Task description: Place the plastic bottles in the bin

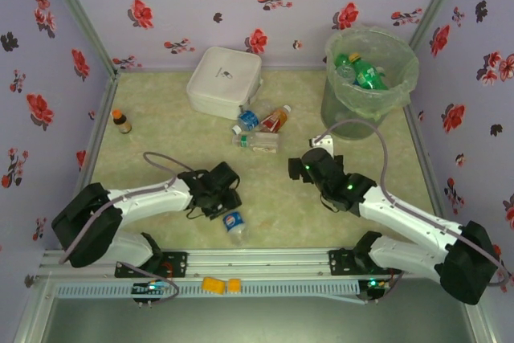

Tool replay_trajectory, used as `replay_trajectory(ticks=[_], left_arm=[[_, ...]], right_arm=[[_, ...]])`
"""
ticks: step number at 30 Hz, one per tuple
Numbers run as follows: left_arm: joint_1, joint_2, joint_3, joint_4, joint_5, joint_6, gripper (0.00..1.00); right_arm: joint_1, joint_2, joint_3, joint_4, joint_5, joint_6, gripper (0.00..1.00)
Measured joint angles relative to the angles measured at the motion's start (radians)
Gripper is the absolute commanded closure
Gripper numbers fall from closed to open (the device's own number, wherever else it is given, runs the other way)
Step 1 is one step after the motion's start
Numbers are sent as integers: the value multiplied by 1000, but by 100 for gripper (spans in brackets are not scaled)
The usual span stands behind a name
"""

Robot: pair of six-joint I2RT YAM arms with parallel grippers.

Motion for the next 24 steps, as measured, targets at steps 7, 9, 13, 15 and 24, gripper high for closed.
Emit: replay_trajectory(ticks=[7, 9, 13, 15, 24], left_arm=[[101, -39, 44, 128, -45, 81, 60], [124, -45, 73, 154, -47, 105, 60], [151, -43, 153, 214, -53, 169, 60], [154, -22, 225, 232, -53, 206, 60], [154, 214, 740, 358, -24, 367, 59]], right_arm=[[-2, 14, -5, 10, 36, -4, 0], [-6, 14, -16, 18, 46, -4, 0], [-38, 14, -67, 58, 57, -7, 0], [-66, 10, -106, 77, 56, -7, 0], [-161, -97, -259, 122, 27, 39, 0]])
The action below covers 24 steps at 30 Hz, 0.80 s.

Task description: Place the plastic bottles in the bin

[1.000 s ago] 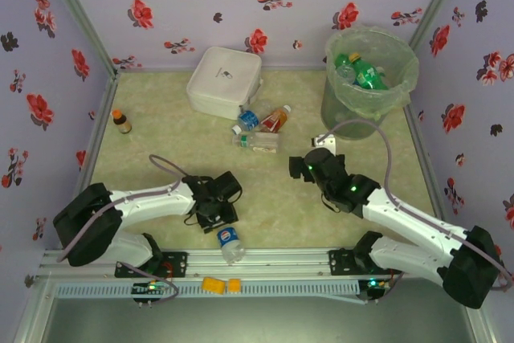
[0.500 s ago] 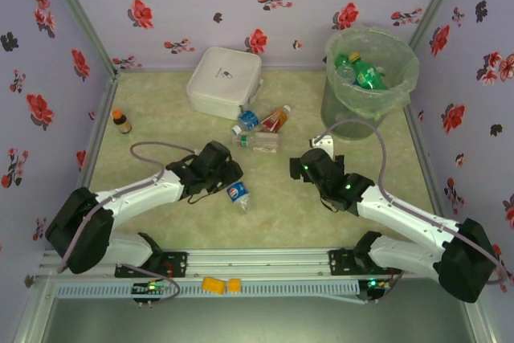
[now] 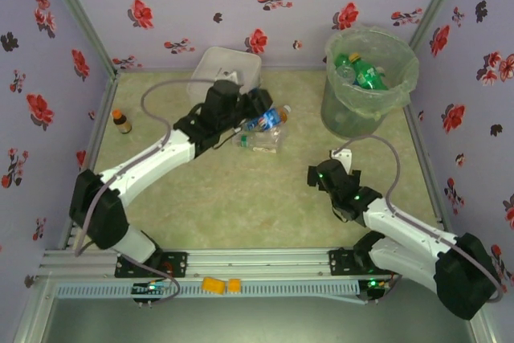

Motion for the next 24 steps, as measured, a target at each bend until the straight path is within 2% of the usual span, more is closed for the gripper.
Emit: replay_trajectory(ticks=[5, 10, 13, 16, 24], left_arm=[[-3, 241, 397, 12, 53, 84, 59], [-16, 585, 948, -63, 104, 173, 59], [-27, 755, 1199, -81, 122, 206, 60], [-32, 832, 1254, -34, 123, 212, 61], [-41, 895, 1175, 273, 122, 160, 60]], right_arm=[[-6, -47, -19, 1, -32, 37, 0], [-10, -76, -19, 2, -60, 66, 0], [-10, -91, -19, 2, -71, 76, 0], [-11, -100, -19, 3, -84, 81, 0], [-12, -100, -18, 1, -113, 82, 0]])
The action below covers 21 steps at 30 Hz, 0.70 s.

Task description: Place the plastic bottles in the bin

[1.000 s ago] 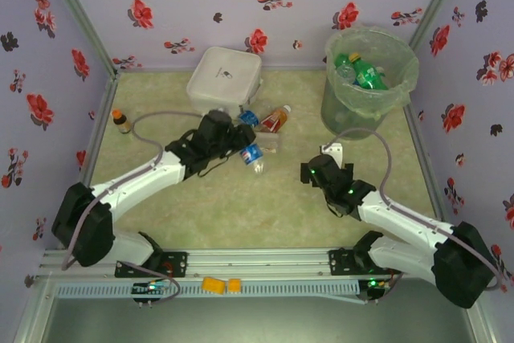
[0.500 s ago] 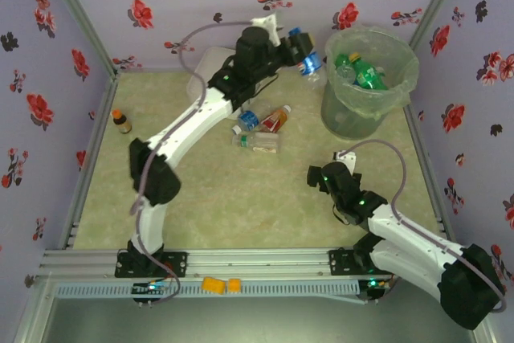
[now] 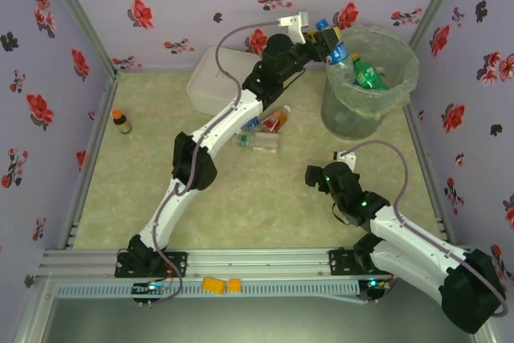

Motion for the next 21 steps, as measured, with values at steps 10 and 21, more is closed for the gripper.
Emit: replay_trajectory(ticks=[10, 21], left_arm=[[-50, 66, 2, 102, -12, -13, 20], [-44, 41, -38, 12, 31, -9, 0]], right_arm=[[0, 0, 3, -3, -5, 0, 0], [0, 0, 11, -3, -19, 0, 0]])
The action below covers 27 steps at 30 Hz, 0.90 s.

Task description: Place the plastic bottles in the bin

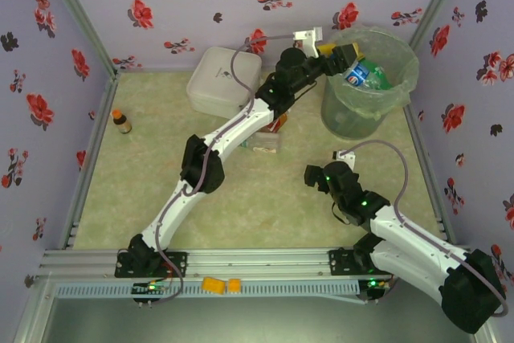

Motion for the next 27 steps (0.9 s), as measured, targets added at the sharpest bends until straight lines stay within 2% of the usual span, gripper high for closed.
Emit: replay_trajectory(ticks=[8, 15, 20, 27], left_arm=[[35, -279, -430, 56, 33, 26, 0], [77, -589, -774, 223, 32, 58, 0], [144, -769, -1057, 361, 22, 45, 0], [220, -936, -1461, 402, -47, 45, 0]], right_arm=[[0, 45, 47, 4, -14, -8, 0], [0, 148, 121, 28, -79, -43, 0], [0, 311, 229, 55, -197, -108, 0], [2, 597, 484, 18, -377, -268, 0]])
